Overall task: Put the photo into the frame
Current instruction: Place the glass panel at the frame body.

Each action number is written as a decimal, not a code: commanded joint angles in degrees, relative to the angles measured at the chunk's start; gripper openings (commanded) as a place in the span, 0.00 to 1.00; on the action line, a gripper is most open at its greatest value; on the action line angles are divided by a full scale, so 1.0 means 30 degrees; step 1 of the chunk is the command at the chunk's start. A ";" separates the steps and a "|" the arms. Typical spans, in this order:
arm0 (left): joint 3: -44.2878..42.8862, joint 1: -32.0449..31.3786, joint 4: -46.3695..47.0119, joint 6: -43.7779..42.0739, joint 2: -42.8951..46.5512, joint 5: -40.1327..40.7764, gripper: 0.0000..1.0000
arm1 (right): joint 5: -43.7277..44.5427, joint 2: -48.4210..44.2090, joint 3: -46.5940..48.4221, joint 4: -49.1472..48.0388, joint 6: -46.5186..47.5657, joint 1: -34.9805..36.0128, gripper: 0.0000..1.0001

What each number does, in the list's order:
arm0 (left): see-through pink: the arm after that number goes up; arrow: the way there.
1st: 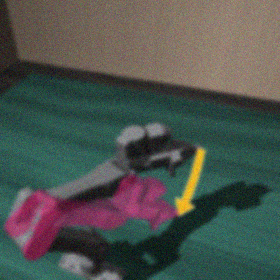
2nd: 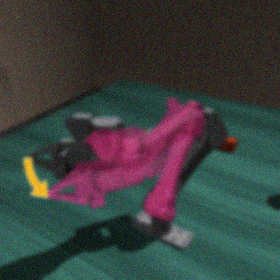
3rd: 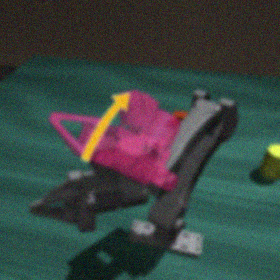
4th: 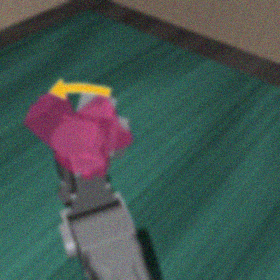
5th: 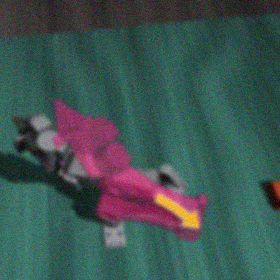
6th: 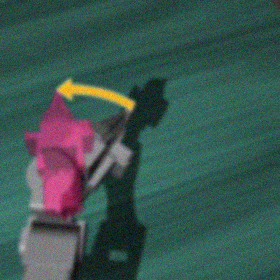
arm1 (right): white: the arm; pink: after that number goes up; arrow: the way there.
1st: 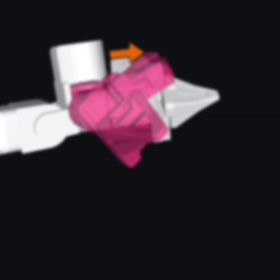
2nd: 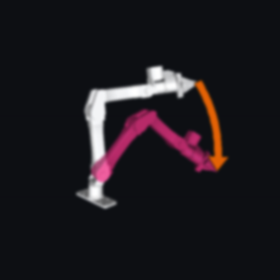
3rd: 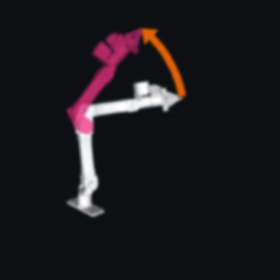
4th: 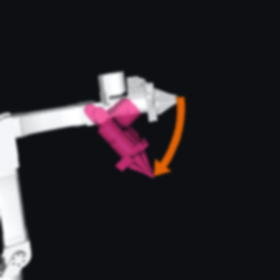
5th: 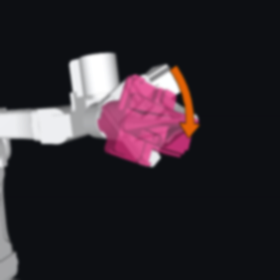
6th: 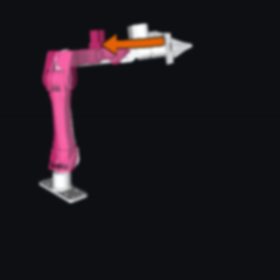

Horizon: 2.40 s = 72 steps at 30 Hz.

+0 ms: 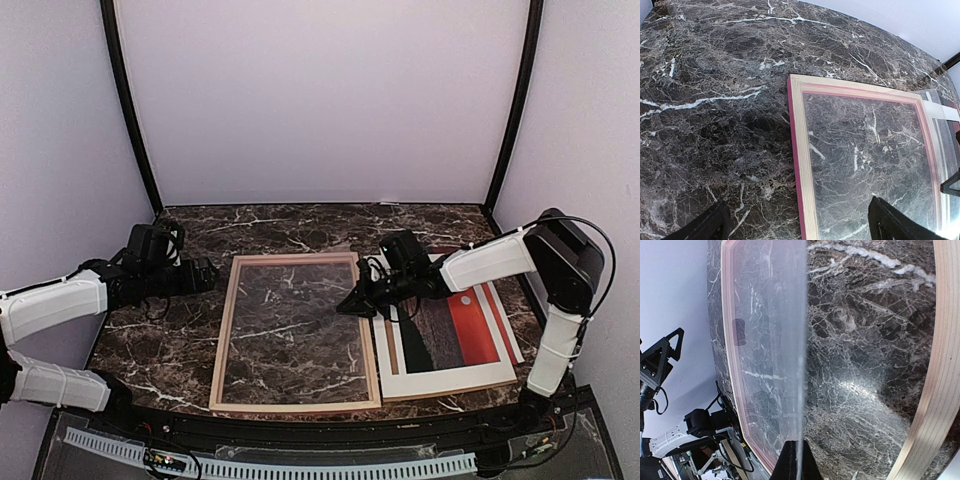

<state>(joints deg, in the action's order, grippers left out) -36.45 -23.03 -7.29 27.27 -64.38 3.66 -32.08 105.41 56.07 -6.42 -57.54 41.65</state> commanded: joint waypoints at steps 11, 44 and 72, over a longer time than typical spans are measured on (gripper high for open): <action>0.0312 -0.0088 0.0410 0.0081 0.0062 -0.0048 0.99 | 0.0436 -0.0571 -0.0147 -0.0967 -0.0390 0.0380 0.00; 0.0167 -0.0191 0.0525 0.0132 -0.0029 -0.0136 0.99 | 0.0983 -0.0984 -0.0550 -0.0967 -0.0625 0.0677 0.00; 0.0250 -0.0263 0.0542 0.0140 -0.0146 -0.0078 0.99 | 0.1286 -0.1304 -0.0784 -0.0879 -0.0537 0.0765 0.00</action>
<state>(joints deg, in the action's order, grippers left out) -36.27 -23.51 -6.76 27.51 -64.82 3.64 -29.17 103.37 54.46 -7.49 -59.02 43.48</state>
